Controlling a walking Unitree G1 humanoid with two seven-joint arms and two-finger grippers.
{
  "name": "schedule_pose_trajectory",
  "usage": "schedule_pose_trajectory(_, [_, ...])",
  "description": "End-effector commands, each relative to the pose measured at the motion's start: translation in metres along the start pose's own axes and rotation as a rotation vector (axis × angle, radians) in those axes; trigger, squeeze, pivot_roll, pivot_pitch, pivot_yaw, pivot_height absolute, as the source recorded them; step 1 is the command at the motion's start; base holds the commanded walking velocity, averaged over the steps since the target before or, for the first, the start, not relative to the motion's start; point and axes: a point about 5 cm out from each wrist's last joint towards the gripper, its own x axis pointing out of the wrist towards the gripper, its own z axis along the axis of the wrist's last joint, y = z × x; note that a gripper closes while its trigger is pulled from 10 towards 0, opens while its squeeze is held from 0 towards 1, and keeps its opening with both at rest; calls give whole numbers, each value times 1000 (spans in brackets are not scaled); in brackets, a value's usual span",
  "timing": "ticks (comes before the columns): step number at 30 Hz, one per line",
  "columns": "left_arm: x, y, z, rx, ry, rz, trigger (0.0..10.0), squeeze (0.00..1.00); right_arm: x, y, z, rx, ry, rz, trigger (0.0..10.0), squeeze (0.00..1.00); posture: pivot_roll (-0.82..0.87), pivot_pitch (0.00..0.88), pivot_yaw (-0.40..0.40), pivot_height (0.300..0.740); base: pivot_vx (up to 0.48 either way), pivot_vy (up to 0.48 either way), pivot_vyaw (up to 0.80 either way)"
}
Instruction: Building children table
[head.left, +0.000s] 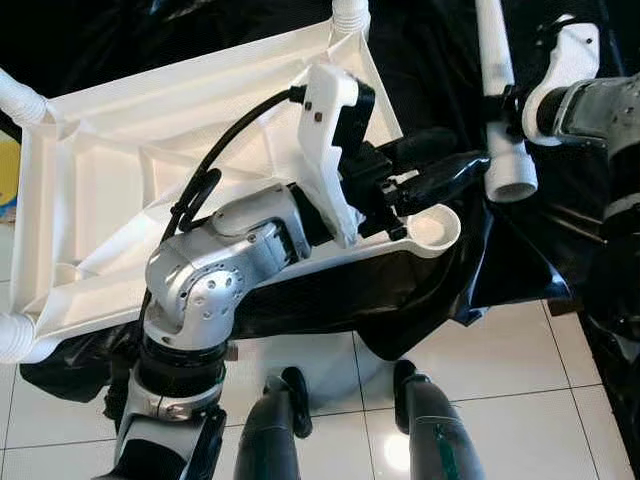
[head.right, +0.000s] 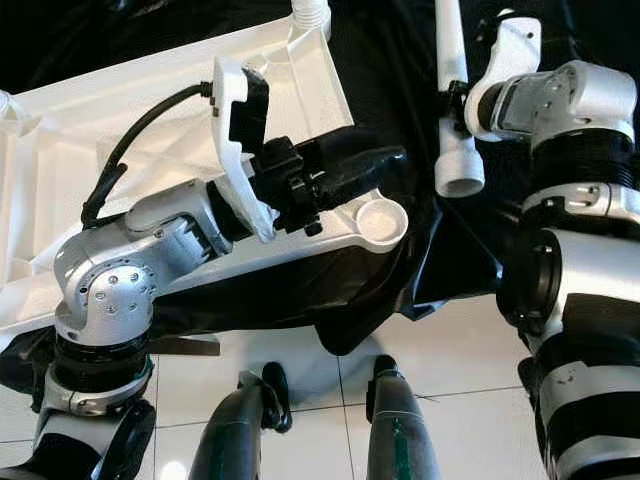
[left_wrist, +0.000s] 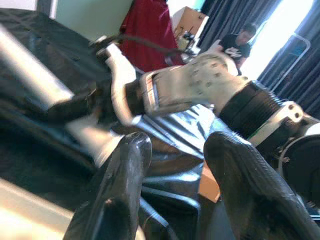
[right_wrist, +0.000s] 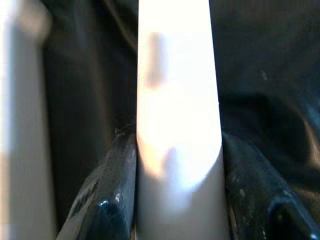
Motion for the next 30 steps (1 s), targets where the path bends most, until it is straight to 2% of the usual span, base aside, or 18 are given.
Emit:
schedule_pose_trajectory(1, [-4,-1,-2,8,-2,2,10000,0,-6,-4,6,23,-85,34,10000,0,-52,268,61,740,0,0,0])
schedule_pose_trajectory(3, [-6,4,-4,9,1,33,10000,0,-12,-8,8,20,-190,48,10000,0,-57,262,62,740,0,0,0])
schedule_pose_trajectory(5, [-6,4,-4,9,1,33,10000,0,-12,-8,8,20,-190,48,10000,0,-57,262,62,740,0,0,0])
schedule_pose_trajectory(8, [-12,17,-8,18,13,114,10000,0,-27,-13,6,53,-361,101,10000,0,-71,248,62,740,0,0,0])
schedule_pose_trajectory(9, [-12,17,-8,18,13,114,10000,0,-27,-13,6,53,-361,101,10000,0,-71,248,62,740,0,0,0])
schedule_pose_trajectory(10, [-14,24,-10,29,18,164,10000,0,-33,-14,4,79,-416,123,10000,0,-76,244,63,740,0,0,0])
schedule_pose_trajectory(11, [-14,24,-10,29,18,164,10000,0,-33,-14,4,79,-416,123,10000,0,-76,244,63,740,0,0,0])
schedule_pose_trajectory(13, [-16,36,-13,55,33,259,10000,0,-43,-15,1,97,-499,154,10000,0,-82,240,65,740,0,0,0])
schedule_pose_trajectory(14, [-16,36,-13,55,33,259,10000,0,-43,-15,1,97,-499,154,10000,0,-82,240,65,740,0,0,0])
schedule_pose_trajectory(15, [-15,45,-17,47,45,317,10000,0,-48,-14,-4,107,-566,170,10000,0,-91,233,68,740,0,0,0])
schedule_pose_trajectory(16, [-15,45,-17,47,45,317,10000,0,-48,-14,-4,107,-566,170,10000,0,-91,233,68,740,0,0,0])
schedule_pose_trajectory(19, [-14,58,-19,37,37,394,10000,0,-57,-10,-20,160,-655,189,10000,0,-96,215,75,740,0,0,0])
schedule_pose_trajectory(22, [-14,61,-19,39,32,392,10000,0,-60,-7,-24,162,-680,201,10000,0,-103,205,77,740,0,0,0])
schedule_pose_trajectory(26, [-11,62,-21,55,11,343,10000,0,-68,4,-36,78,-722,252,10000,0,-113,183,78,740,0,0,0])
schedule_pose_trajectory(27, [-9,62,-21,49,6,331,10000,918,-70,8,-40,61,-727,276,10000,0,-115,178,79,740,0,0,0])
schedule_pose_trajectory(28, [-7,60,-20,48,-3,305,10000,1000,-72,13,-44,39,-733,308,10000,0,-116,172,81,740,0,0,0])
schedule_pose_trajectory(30, [-6,59,-19,48,-9,288,10000,1000,-74,17,-47,25,-737,330,10000,0,-116,171,81,740,0,0,0])
